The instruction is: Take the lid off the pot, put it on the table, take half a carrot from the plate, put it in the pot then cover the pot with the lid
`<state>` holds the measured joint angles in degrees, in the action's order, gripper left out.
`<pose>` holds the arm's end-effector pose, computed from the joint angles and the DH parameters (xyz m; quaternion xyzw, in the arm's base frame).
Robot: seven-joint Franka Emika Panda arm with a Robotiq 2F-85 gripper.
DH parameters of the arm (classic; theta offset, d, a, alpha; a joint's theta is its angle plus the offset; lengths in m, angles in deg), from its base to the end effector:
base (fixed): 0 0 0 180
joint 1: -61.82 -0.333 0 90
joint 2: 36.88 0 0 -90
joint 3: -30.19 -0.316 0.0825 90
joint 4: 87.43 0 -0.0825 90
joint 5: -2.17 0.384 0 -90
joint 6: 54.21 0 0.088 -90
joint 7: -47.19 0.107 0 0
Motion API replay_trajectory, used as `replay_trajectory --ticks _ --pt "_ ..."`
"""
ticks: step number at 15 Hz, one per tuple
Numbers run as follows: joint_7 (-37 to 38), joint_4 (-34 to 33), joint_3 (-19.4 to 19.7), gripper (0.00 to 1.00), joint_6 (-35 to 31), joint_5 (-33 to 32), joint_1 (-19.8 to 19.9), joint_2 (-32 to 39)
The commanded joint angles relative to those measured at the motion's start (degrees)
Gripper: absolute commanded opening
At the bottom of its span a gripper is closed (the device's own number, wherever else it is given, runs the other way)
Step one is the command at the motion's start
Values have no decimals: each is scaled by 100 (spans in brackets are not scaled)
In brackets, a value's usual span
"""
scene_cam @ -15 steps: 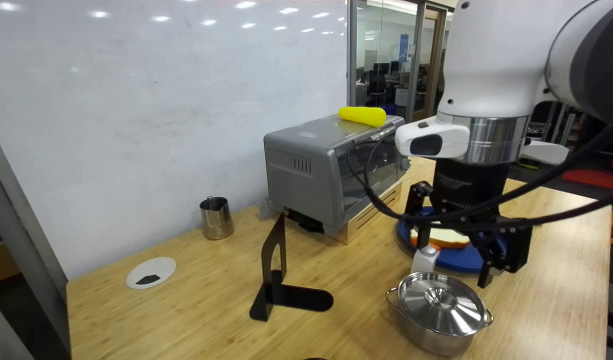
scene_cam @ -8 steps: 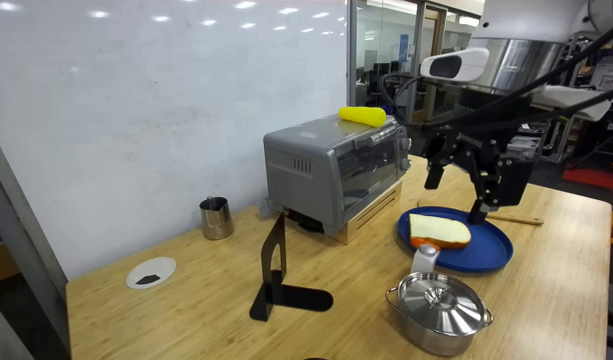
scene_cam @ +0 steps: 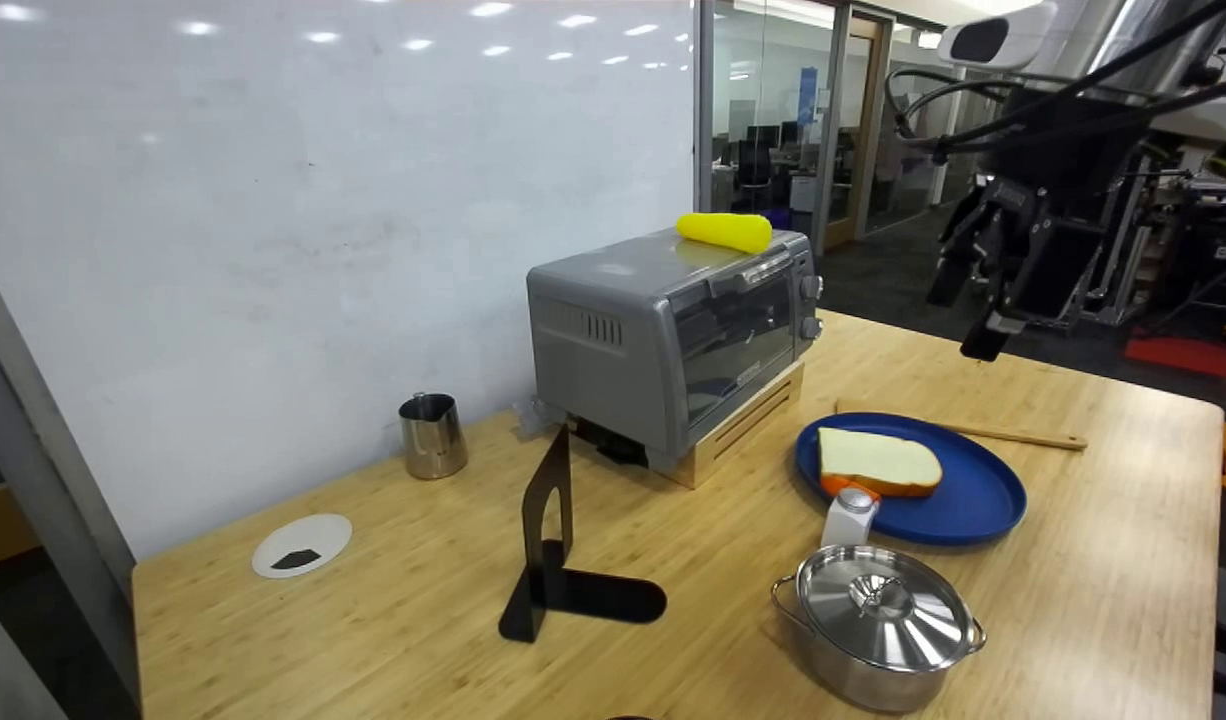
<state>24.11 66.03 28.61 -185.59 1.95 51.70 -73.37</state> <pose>0.3623 0.0749 0.4537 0.9469 0.2960 0.1237 0.0224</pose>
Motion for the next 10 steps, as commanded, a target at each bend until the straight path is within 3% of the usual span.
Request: replay_trajectory --ticks 1,5,10 --pt "892 239 -69 100 383 -160 283 -526" --pt "1558 353 6 100 649 -30 385 -841" --pt "1556 287 -1 100 596 -73 309 -785"
